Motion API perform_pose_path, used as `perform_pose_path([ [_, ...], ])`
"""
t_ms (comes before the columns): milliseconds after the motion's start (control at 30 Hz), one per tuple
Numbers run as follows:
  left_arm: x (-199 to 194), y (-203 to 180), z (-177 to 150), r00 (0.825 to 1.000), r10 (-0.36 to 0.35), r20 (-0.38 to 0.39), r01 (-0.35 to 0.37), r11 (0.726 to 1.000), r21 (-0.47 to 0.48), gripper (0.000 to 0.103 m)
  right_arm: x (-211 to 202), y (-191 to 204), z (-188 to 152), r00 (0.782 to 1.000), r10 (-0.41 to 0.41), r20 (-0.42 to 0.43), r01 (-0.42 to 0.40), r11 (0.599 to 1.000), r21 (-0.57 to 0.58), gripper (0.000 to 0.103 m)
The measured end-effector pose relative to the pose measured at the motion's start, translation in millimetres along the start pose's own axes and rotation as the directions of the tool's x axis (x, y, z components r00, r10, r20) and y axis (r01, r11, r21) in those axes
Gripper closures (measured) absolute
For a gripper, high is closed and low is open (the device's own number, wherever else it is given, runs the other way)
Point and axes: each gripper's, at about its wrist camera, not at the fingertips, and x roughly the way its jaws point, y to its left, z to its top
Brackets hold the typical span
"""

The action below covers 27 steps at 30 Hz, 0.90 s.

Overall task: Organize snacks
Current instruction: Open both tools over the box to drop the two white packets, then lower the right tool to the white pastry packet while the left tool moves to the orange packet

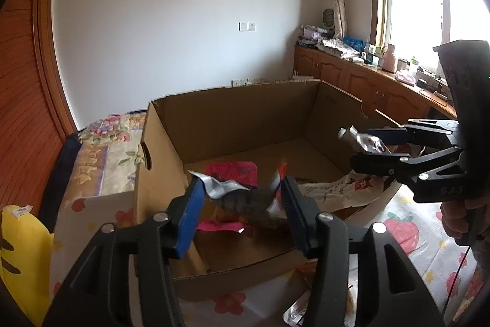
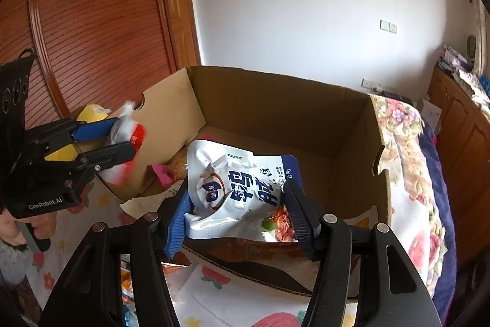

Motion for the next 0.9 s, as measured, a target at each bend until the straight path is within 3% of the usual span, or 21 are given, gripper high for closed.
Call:
perform_pose_path([
  [200, -5, 2, -1, 1.000, -0.001, 0.024, 0.001, 1.000, -0.016, 0.046, -3, 1, 1, 1.000, 0.002, 0.006, -0.002, 1.000, -0.001, 0.035],
  [433, -26, 0, -8, 0.999, 0.005, 0.043, -0.004, 1.000, -0.019, 0.045, -27, 9, -3, 0.999, 0.011, 0.042, -0.012, 1.000, 0.020, 0.035],
  [700, -75, -17, -33, 0.996, 0.036, 0.086, -0.039, 0.999, 0.030, 0.044, -75, 37, -23, 0.997, 0.039, 0.062, -0.040, 0.999, 0.011, 0.035],
  [900, -99, -29, -62, 0.997, 0.022, 0.071, -0.024, 0.999, 0.031, 0.044, -90, 59, -51, 0.998, 0.047, 0.038, -0.048, 0.999, 0.009, 0.035],
])
